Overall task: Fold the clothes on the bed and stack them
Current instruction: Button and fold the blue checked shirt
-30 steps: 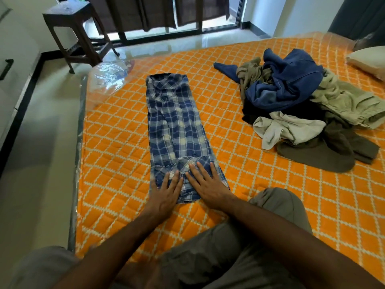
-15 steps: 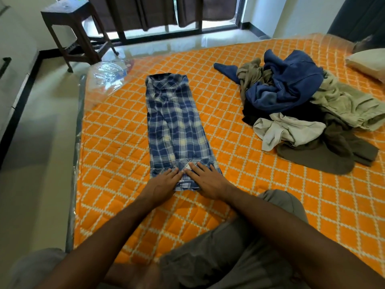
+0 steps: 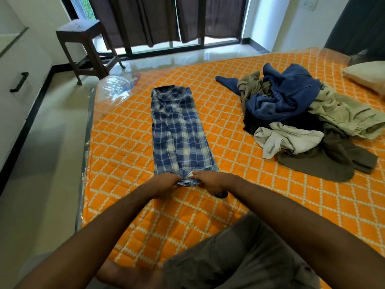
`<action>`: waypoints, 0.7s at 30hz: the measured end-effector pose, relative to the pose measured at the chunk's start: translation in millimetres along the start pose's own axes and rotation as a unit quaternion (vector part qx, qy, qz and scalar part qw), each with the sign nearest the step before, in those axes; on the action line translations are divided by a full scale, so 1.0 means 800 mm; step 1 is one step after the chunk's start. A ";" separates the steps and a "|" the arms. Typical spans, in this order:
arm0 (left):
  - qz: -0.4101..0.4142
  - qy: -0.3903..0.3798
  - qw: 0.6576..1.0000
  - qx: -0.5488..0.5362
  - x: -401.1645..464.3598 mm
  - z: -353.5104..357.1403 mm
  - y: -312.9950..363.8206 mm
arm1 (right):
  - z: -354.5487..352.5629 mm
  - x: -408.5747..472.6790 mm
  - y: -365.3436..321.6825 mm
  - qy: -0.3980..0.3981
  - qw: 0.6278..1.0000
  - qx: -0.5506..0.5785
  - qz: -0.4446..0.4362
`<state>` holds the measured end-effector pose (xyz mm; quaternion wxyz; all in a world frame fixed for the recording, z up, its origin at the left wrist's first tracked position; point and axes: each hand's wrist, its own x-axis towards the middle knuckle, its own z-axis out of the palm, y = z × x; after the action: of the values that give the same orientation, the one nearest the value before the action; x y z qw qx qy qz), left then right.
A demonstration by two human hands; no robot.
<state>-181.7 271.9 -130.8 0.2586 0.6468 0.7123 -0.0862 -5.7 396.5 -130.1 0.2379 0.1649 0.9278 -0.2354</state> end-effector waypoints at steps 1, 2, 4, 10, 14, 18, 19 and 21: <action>-0.002 -0.014 1.000 -0.026 -0.006 -0.006 0.002 | -0.012 -0.008 -0.008 -0.020 1.000 0.016 0.002; -0.003 -0.032 0.998 -0.058 -0.010 -0.011 0.005 | -0.020 -0.013 -0.015 -0.043 0.999 0.033 0.004; 0.001 -0.058 0.991 -0.119 -0.024 -0.017 0.012 | -0.028 -0.023 -0.024 -0.081 0.995 0.049 0.006; 0.007 -0.162 0.952 -0.260 -0.069 -0.015 0.036 | -0.009 -0.043 -0.041 -0.186 0.975 0.109 0.049; -0.005 -0.238 0.916 -0.322 -0.081 -0.009 0.035 | -0.008 -0.063 -0.052 -0.240 0.946 0.206 0.077; -0.043 -0.291 0.875 -0.384 -0.077 -0.010 0.030 | -0.005 -0.061 -0.046 -0.272 0.914 0.285 0.096; -0.049 -0.301 0.868 -0.391 -0.073 -0.014 0.028 | -0.006 -0.057 -0.042 -0.273 0.910 0.295 0.102; -0.055 -0.314 0.859 -0.400 -0.066 -0.027 0.024 | -0.017 -0.049 -0.036 -0.277 0.903 0.308 0.111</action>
<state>-167.5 238.5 -83.1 0.6999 0.3859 0.6009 -0.0066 9.8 372.0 -88.7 0.4471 0.2601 0.6815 -0.5177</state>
